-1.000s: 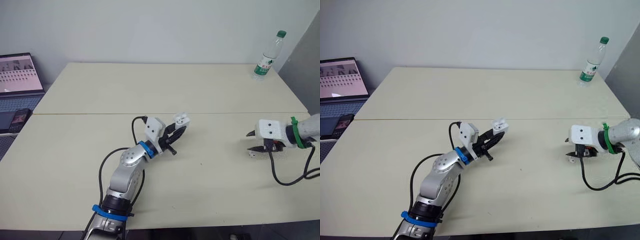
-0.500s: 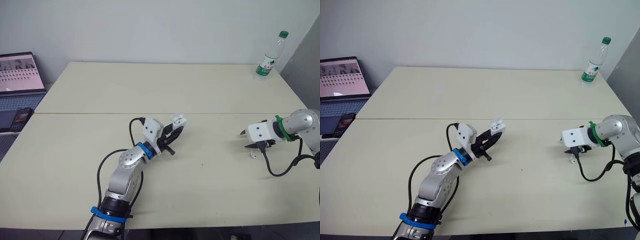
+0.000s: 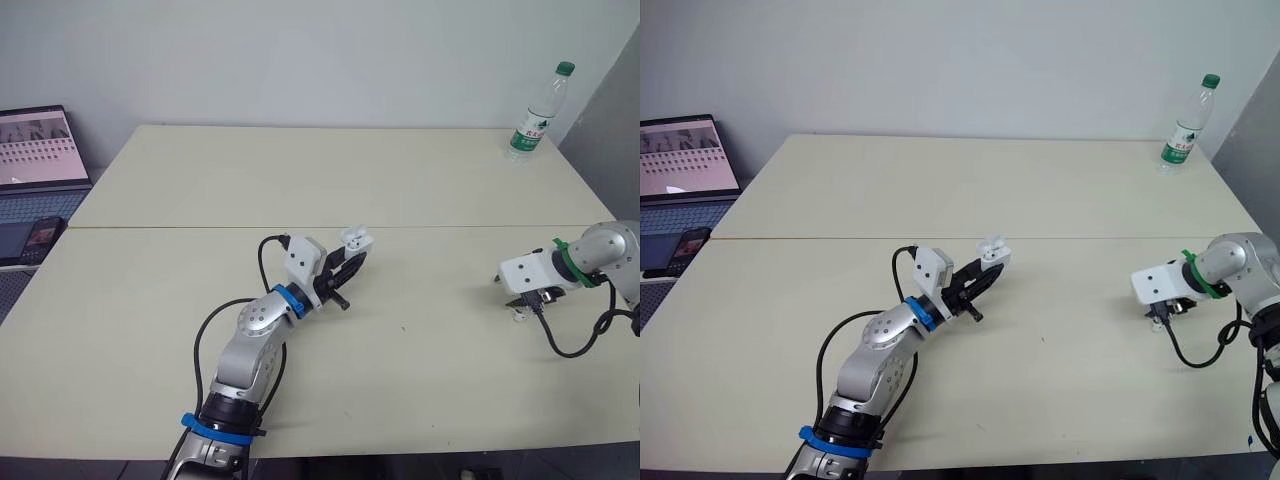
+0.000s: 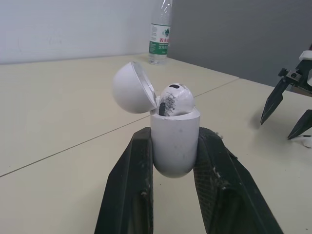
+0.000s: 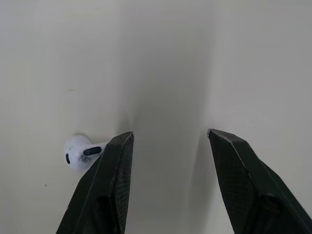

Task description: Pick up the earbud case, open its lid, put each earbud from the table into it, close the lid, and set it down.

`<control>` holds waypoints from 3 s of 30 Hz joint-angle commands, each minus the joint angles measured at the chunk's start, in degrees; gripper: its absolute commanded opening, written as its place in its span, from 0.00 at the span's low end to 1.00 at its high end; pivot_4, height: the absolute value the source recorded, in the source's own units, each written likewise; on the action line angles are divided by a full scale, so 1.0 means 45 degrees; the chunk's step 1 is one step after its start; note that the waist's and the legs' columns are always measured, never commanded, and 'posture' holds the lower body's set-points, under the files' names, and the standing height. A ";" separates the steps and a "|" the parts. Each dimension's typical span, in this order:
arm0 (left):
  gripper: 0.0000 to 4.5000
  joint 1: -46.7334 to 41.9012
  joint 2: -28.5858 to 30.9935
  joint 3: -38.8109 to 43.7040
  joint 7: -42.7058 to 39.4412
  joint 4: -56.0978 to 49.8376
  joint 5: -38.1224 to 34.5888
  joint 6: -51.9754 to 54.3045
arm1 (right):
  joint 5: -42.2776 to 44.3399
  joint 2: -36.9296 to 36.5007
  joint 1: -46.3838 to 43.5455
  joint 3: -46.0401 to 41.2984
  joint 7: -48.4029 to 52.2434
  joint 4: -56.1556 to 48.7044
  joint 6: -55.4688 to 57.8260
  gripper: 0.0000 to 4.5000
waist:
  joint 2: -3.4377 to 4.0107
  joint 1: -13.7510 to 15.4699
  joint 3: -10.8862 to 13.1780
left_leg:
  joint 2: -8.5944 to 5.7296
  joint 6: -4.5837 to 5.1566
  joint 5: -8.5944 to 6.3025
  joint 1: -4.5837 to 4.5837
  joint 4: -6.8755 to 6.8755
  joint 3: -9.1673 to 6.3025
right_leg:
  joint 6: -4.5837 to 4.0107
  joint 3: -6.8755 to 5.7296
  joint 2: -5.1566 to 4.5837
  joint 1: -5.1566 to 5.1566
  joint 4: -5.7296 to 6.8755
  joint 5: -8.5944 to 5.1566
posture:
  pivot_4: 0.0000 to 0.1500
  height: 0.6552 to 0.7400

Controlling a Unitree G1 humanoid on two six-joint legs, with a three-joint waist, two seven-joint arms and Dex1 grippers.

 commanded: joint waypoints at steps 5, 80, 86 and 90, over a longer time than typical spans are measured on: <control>0.16 -0.0181 -0.0084 0.0028 0.0003 -0.0332 0.0005 -0.0402 | -0.0087 -0.0442 -0.0105 -0.0376 0.0361 -0.0281 0.0291 0.55 | 0.0000 -0.0001 0.0000 | 0.0000 0.0000 0.0000 0.0003 0.0001 0.0000 | 0.0000 0.0000 0.0000 0.0000 0.0005 0.0000 | 1.00 0.95; 0.16 -0.0213 -0.0082 0.0059 -0.0001 -0.0121 0.0020 -0.0582 | -0.0133 -0.1831 0.1465 -0.1088 0.2016 -0.2732 0.2101 0.55 | 0.0011 0.0000 -0.0007 | -0.0008 -0.0001 0.0002 0.0030 0.0014 0.0004 | -0.0004 0.0002 0.0000 0.0018 0.0026 0.0004 | 1.00 0.95; 0.16 -0.0226 -0.0103 0.0039 -0.0029 -0.0058 0.0018 -0.0601 | 0.0342 -0.2380 0.1817 -0.1421 0.2480 -0.3460 0.2727 0.55 | 0.0015 -0.0006 -0.0009 | -0.0004 -0.0002 0.0002 0.0031 0.0013 -0.0001 | -0.0004 -0.0003 0.0003 0.0018 0.0027 0.0004 | 1.00 0.95; 0.16 -0.0248 -0.0114 0.0018 -0.0069 -0.0014 0.0009 -0.0611 | 0.0172 -0.2397 0.1550 -0.1500 0.2190 -0.3196 0.2848 0.55 | 0.0015 -0.0008 -0.0009 | -0.0006 -0.0001 0.0002 0.0034 0.0015 0.0004 | -0.0004 0.0001 0.0002 0.0019 0.0027 0.0004 | 1.00 0.95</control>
